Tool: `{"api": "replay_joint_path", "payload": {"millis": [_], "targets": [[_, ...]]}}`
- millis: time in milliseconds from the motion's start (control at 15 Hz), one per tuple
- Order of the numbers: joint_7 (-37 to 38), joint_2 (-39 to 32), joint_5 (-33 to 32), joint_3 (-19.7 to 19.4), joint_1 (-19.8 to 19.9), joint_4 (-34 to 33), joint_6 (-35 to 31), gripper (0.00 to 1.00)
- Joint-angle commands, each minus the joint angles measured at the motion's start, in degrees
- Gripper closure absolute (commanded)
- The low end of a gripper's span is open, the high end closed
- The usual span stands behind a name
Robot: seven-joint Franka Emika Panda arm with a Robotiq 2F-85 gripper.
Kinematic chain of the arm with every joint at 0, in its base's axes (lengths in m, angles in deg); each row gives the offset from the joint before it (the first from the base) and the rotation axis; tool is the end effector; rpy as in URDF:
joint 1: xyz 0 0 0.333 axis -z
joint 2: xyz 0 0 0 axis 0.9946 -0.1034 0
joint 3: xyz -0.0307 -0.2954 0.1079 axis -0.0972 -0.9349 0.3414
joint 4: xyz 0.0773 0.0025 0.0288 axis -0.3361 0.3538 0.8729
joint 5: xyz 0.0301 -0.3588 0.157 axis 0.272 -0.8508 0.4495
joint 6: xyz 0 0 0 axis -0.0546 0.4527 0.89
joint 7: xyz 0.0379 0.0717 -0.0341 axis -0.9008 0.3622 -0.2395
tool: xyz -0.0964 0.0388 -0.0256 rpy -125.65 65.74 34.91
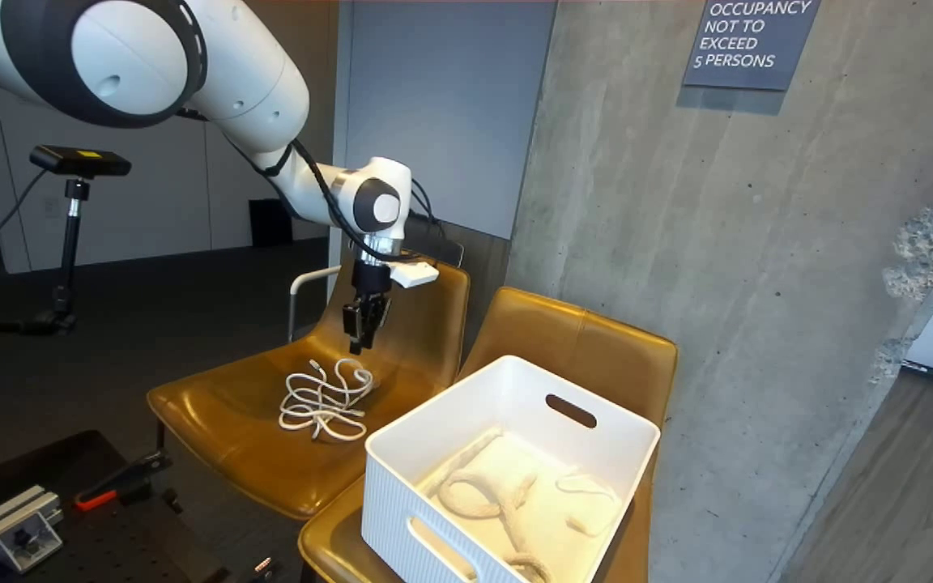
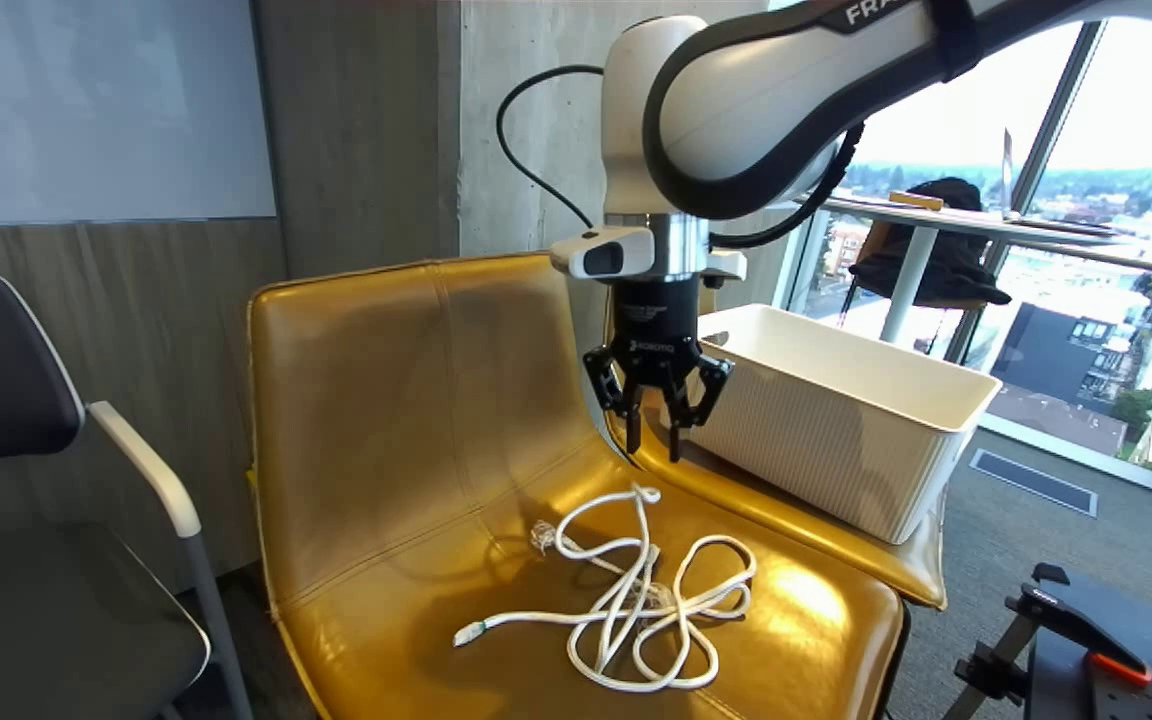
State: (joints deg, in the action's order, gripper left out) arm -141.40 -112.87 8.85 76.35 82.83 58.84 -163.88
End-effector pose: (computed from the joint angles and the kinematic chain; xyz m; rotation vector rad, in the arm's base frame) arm 0.7039 0.0890 0.2438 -1.8196 -2.4515 0.1984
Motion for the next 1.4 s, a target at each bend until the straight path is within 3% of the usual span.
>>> {"api": "replay_joint_path", "payload": {"millis": [0,200,267,867,1333], "targets": [[-3.7,4.4,4.8,0.6,5.2,1.6,2.3,0.25],[-6.7,4.8,6.5,-1.2,9.0,-0.6,3.3,0.03],[-8.4,4.5,6.2,-2.2,10.7,-1.9,3.2,0.0],[-25.5,-3.2,4.9,-10.0,23.3,-11.1,1.5,0.0],[-28.2,-1.6,5.1,-11.6,27.0,0.3,-10.5,0.0]]}}
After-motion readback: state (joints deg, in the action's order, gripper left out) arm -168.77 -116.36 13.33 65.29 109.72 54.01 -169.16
